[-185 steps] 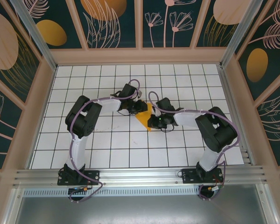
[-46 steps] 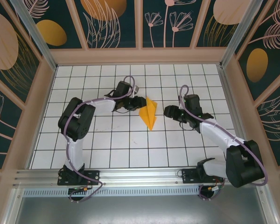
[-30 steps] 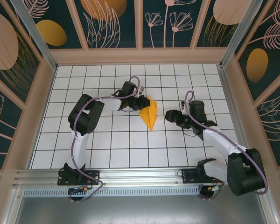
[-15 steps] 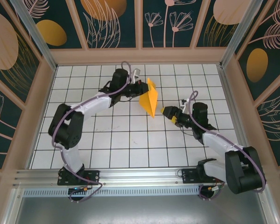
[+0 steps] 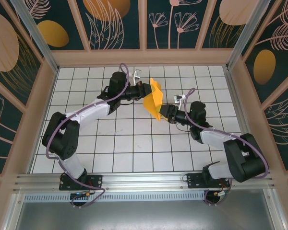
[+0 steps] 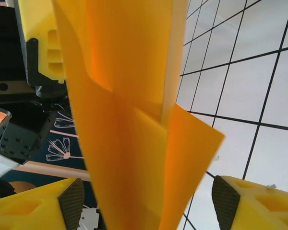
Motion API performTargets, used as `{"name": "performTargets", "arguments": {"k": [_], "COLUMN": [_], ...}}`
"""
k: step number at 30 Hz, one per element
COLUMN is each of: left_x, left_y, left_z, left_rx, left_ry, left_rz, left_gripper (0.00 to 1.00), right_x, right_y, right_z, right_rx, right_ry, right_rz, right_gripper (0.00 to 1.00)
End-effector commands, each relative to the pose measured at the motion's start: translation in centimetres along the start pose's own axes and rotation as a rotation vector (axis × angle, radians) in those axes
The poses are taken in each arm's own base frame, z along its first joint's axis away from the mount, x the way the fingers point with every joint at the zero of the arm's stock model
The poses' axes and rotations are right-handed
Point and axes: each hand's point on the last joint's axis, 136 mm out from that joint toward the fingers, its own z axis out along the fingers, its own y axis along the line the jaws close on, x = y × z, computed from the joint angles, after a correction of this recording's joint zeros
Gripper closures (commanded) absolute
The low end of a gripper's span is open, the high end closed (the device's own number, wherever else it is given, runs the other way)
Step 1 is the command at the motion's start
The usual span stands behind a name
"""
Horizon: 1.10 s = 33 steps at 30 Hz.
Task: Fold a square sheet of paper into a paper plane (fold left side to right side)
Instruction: Turn over the paper at the center of the table.
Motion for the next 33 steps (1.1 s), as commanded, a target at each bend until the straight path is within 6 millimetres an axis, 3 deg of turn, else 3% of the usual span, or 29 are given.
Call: {"name": "performTargets", "arguments": {"k": [1,9,13,15,17,23,26,31,33], "left_x": [-0.1,0.1,-0.1,-0.4,-1.6,-3.6,-3.7,-4.1,-4.3], "left_y": [-2.0,-1.2,0.2,1.5,1.4,3.1,4.0,3.7,3.2], "left_z": [-0.3,-0.2,-0.3,-0.8,-2.7,-8.4,-11.3,-16.1,-18.1], "left_rx": [0.074,0.051,-0.028,-0.085,-0.121,-0.304,-0.466,-0.607,-0.646], "left_ry": [0.002,0.009,0.003,-0.010,-0.058,-0.182,-0.231,-0.389,-0.465], "left_rz": [0.021,0.024,0.043,0.048,0.065,0.122,0.181,0.230,0.238], "left_gripper": [0.96,0.91,0.78,0.65,0.55,0.45,0.42,0.40,0.39], "right_x": [-1.1,-1.0,-1.1,-1.1,-1.1,-1.5,-2.4,-3.5,-3.0], "right_y": [3.0,2.3,1.7,1.3,0.7,-3.3,-5.1,-5.6,-5.7], "right_z": [0.3,-0.2,-0.5,-0.7,-0.9,-2.1,-3.6,-6.4,-6.8], "right_rx": [-0.098,-0.050,0.002,0.042,0.097,0.463,0.746,1.271,1.438], "right_ry": [-0.020,-0.027,-0.036,-0.030,-0.025,0.013,0.014,0.016,0.058], "right_rz": [-0.070,-0.088,-0.107,-0.123,-0.149,-0.249,-0.322,-0.461,-0.526], "right_gripper": [0.39,0.69,0.79,0.80,0.80,0.84,0.85,0.87,0.87]}}
